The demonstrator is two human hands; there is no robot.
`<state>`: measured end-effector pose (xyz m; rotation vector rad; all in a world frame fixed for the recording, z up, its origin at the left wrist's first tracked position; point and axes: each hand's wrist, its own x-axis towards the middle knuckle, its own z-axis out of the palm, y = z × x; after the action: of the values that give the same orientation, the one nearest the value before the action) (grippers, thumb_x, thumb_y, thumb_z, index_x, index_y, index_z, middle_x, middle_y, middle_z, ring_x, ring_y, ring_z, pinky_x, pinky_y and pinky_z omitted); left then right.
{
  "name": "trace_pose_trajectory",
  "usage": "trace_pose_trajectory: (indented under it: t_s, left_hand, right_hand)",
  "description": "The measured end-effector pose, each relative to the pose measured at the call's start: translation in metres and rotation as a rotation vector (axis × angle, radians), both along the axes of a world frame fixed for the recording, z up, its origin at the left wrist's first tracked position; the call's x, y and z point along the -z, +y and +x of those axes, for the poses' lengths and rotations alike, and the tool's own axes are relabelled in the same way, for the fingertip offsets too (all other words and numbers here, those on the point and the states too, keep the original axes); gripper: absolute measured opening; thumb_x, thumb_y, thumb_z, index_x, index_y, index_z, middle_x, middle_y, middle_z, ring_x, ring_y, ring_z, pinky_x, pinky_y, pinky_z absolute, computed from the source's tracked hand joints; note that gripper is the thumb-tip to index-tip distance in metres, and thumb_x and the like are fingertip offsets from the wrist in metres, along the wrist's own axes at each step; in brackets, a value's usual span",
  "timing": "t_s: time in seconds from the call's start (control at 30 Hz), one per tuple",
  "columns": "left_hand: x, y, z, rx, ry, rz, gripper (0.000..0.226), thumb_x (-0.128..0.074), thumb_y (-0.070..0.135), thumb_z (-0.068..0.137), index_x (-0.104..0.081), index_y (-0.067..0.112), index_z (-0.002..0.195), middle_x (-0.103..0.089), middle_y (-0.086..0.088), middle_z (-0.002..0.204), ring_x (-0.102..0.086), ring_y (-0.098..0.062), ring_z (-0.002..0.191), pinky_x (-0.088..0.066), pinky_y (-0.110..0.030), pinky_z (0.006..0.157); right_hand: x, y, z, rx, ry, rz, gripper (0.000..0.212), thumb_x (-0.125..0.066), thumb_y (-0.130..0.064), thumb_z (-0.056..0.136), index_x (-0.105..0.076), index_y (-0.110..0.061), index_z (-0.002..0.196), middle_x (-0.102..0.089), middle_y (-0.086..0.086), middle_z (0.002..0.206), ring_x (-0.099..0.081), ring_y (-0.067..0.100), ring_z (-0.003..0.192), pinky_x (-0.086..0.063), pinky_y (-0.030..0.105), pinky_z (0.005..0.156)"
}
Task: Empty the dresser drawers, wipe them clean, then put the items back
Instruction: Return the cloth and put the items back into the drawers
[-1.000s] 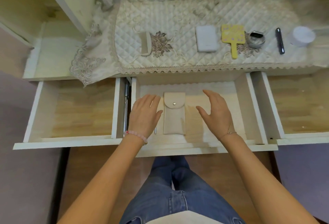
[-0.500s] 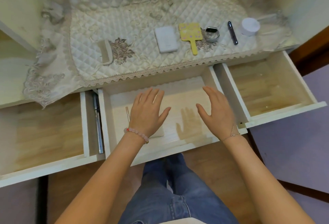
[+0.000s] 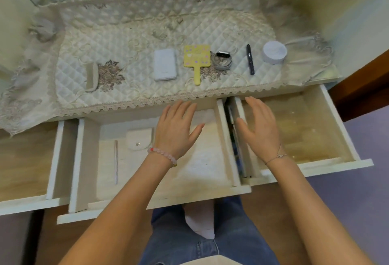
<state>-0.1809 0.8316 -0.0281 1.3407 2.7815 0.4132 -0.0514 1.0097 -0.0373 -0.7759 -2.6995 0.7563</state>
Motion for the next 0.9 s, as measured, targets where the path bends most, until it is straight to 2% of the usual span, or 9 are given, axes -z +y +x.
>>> trace_pose_trajectory:
  t_s: [0.1,0.4,0.6,0.7,0.83,0.9]
  left_hand:
    - [0.001,0.044,0.016,-0.023,-0.018,-0.019,0.053,-0.047,0.043,0.092,-0.047,0.009,0.132,-0.051,-0.009,0.135,-0.04,-0.027,0.131,-0.027,-0.043,0.109]
    - [-0.002,0.149,0.027,-0.046,-0.033,0.019,0.052,-0.042,0.044,0.094,-0.044,0.012,0.134,-0.048,-0.006,0.139,-0.037,-0.024,0.133,-0.026,-0.041,0.11]
    - [0.011,0.199,0.004,-0.046,-0.114,0.013,0.051,-0.044,0.042,0.094,-0.043,0.011,0.134,-0.048,-0.006,0.137,-0.04,-0.024,0.129,-0.03,-0.038,0.106]
    - [0.024,0.225,-0.014,-0.073,-0.214,0.058,0.048,-0.048,0.037,0.093,-0.046,0.008,0.131,-0.051,-0.009,0.132,-0.046,-0.025,0.122,-0.035,-0.036,0.098]
    - [0.042,0.255,-0.028,-0.245,-0.443,0.162,0.043,-0.053,0.031,0.092,-0.049,0.006,0.127,-0.053,-0.011,0.127,-0.049,-0.025,0.115,-0.039,-0.032,0.091]
    - [0.049,0.268,-0.033,-0.341,-0.516,0.2,0.039,-0.056,0.027,0.09,-0.051,0.005,0.122,-0.055,-0.013,0.119,-0.05,-0.026,0.109,-0.04,-0.031,0.088]
  right_hand:
    - [-0.001,0.042,0.007,-0.017,0.005,0.006,0.055,-0.054,-0.029,0.092,-0.037,-0.01,0.14,-0.039,0.007,0.145,-0.03,0.022,0.137,-0.022,0.032,0.114]
    - [-0.003,0.135,0.017,-0.021,-0.012,-0.013,0.055,-0.053,-0.03,0.091,-0.037,-0.009,0.139,-0.039,0.008,0.145,-0.031,0.022,0.137,-0.025,0.036,0.114]
    - [0.008,0.174,-0.007,-0.002,0.038,-0.02,0.051,-0.057,-0.022,0.089,-0.043,-0.003,0.135,-0.045,0.012,0.14,-0.038,0.026,0.132,-0.025,0.03,0.11]
    - [0.019,0.196,-0.029,0.064,0.046,-0.176,0.051,-0.056,-0.023,0.089,-0.041,-0.008,0.136,-0.045,0.009,0.141,-0.038,0.022,0.131,-0.026,0.027,0.107]
    - [0.034,0.218,-0.059,0.373,0.165,-0.65,0.054,-0.06,-0.023,0.087,-0.041,-0.013,0.137,-0.049,0.003,0.137,-0.046,0.012,0.123,-0.036,0.026,0.104]
    - [0.044,0.229,-0.073,0.497,0.209,-0.747,0.055,-0.063,-0.025,0.085,-0.043,-0.012,0.135,-0.053,0.002,0.131,-0.051,0.009,0.113,-0.04,0.022,0.095]
